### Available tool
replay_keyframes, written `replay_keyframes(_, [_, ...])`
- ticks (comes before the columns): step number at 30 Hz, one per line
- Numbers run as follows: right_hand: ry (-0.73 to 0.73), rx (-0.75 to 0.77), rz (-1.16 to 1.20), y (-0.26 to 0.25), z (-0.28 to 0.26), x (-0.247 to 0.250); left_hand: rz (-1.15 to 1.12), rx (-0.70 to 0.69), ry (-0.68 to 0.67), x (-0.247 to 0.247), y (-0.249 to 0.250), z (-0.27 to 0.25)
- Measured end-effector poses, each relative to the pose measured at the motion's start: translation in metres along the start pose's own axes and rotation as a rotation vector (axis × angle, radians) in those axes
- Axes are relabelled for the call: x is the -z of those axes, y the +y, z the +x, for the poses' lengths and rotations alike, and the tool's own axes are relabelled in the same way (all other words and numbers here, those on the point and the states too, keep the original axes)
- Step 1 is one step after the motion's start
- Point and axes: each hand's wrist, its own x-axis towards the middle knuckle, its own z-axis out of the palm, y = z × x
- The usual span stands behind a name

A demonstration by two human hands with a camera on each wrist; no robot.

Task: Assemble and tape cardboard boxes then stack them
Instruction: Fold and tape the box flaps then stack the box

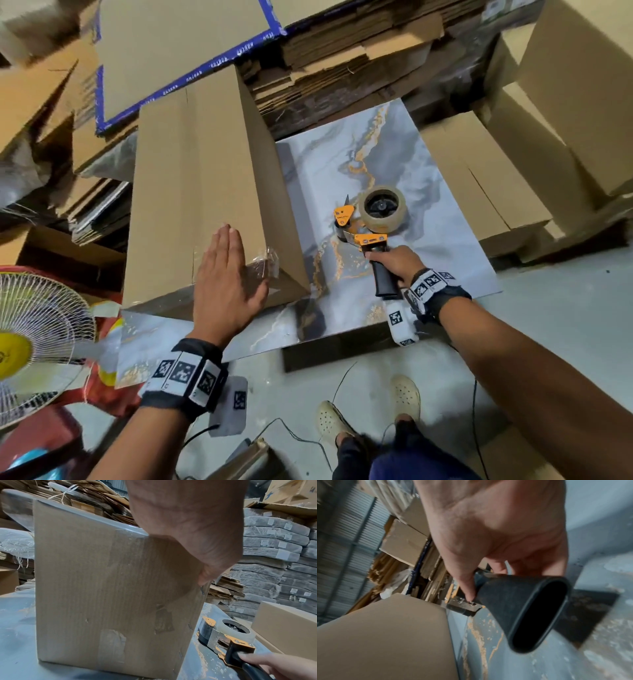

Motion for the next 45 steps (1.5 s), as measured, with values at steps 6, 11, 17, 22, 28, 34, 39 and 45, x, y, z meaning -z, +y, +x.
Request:
replay_keyframes(6, [0.356,0.203,-0.15,-0.035,-0.07,-0.015,-0.382,-0.012,-0.158,0.025,-0.011,0.001])
replay_keyframes(11, [0.237,0.502,0.24,-0.082,-0.113,-0.057,-0.824,0.133,-0.106,0.061,-0.028,0.014])
replay_keyframes(17, [0.044,0.556,0.534,-0.134,-0.137,-0.109,-0.451,0.083,-0.003,0.036,-0.057,0.056])
replay_keyframes(22, [-0.05,0.547,0.486,-0.164,-0.144,-0.145,-0.296,0.042,0.005,0.016,-0.059,0.062])
replay_keyframes(28, [-0.158,0.524,0.468,-0.154,-0.113,-0.165,-0.263,0.014,0.002,0.013,-0.062,0.065])
replay_keyframes(34, [-0.083,0.381,0.158,-0.137,-0.102,-0.152,-0.266,0.007,0.009,0.013,-0.062,0.065])
replay_keyframes(39, [-0.193,0.601,0.576,-0.157,-0.123,-0.15,-0.253,0.001,0.012,0.011,-0.064,0.067])
replay_keyframes(45, [-0.11,0.557,0.236,-0.144,-0.11,-0.157,-0.245,-0.016,0.025,0.01,-0.066,0.068])
